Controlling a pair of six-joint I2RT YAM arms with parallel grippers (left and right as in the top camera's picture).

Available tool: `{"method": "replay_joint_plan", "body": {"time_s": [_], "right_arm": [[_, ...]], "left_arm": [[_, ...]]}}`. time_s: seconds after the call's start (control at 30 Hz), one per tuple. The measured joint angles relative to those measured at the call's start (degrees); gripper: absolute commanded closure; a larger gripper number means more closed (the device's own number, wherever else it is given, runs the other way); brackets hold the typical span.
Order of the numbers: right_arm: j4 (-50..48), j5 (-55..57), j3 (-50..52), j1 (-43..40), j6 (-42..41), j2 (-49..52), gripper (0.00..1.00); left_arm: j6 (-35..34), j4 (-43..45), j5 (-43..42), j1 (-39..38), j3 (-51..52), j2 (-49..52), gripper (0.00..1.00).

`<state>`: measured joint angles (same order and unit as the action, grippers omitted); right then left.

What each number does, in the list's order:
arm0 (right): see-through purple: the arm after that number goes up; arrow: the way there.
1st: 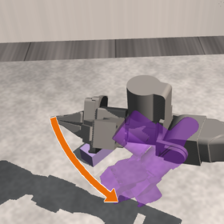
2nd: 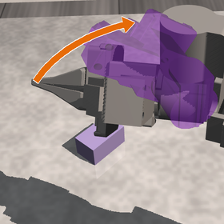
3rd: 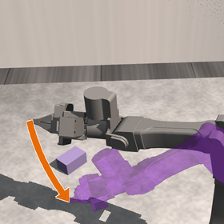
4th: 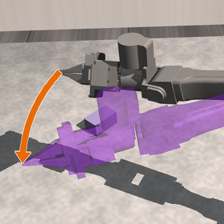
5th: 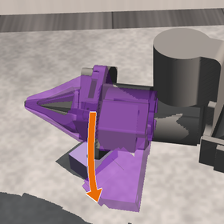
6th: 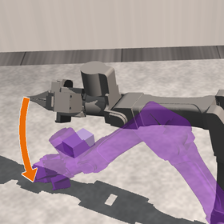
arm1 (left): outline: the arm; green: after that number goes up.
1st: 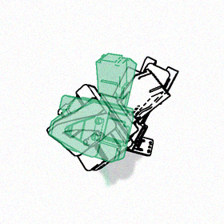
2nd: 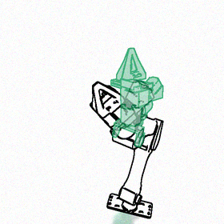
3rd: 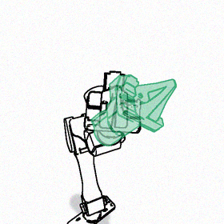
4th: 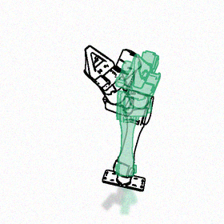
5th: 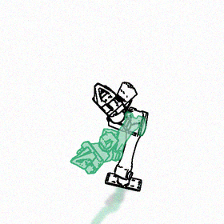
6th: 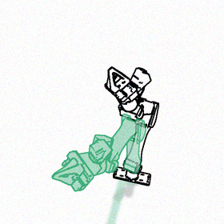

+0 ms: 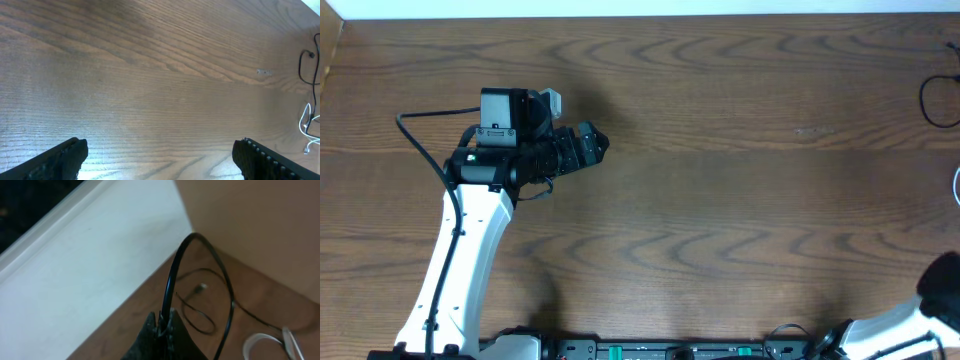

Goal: Untangle cables

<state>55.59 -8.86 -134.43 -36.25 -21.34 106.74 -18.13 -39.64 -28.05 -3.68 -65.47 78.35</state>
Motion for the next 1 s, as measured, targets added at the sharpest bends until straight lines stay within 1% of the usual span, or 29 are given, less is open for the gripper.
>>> {"method": "replay_joint_plan", "body": {"time_s": [0.03,0.07,0.1,0.13,0.17,0.37,0.53,0.67,0.77,0.9,1.0], "right_arm": [[-1.07,-0.98,0.00,0.00,-0.04,1.53,0.90],[-2.12,-1.92,0.02,0.00,-0.28,3.34,0.56],[-2.75,-2.49,0.04,0.00,-0.22,4.74,0.28],[-3.08,-3.15,0.07,0.00,-0.35,6.54,0.04],[-3.19,-3.63,0.07,0.00,-0.39,8.26,0.01],[3.96,-4.74,0.79,-0.20,-0.63,15.56,0.01],[5.38,-6.67,1.20,-0.20,-0.83,15.61,0.01],[6.10,-11.10,1.20,0.00,-0.81,12.50,0.01],[7.26,-15.98,1.20,1.22,-0.04,7.72,0.01],[11.08,-23.39,1.14,5.95,2.89,0.39,0.01],[16.22,-27.47,0.83,12.00,6.19,-4.87,0.01]], "left_arm": [[0.00,0.00,0.00,0.00,0.00,0.00,0.02],[0.00,0.00,0.00,0.00,0.00,0.00,0.02],[0.00,0.00,0.00,0.00,0.00,0.00,0.02],[0.00,0.02,0.00,0.00,0.00,0.00,0.02],[-0.02,-0.02,0.00,0.00,0.00,0.00,0.02],[0.00,0.00,0.00,0.00,0.00,0.00,0.02],[0.00,0.00,0.00,0.00,0.00,0.00,0.02],[0.00,0.00,0.00,0.00,0.00,0.00,0.02],[0.00,0.00,0.00,0.00,0.00,0.00,0.02],[-0.02,0.00,0.00,0.00,0.00,0.00,0.02],[0.00,0.00,0.00,0.00,0.00,0.00,0.02]]}}
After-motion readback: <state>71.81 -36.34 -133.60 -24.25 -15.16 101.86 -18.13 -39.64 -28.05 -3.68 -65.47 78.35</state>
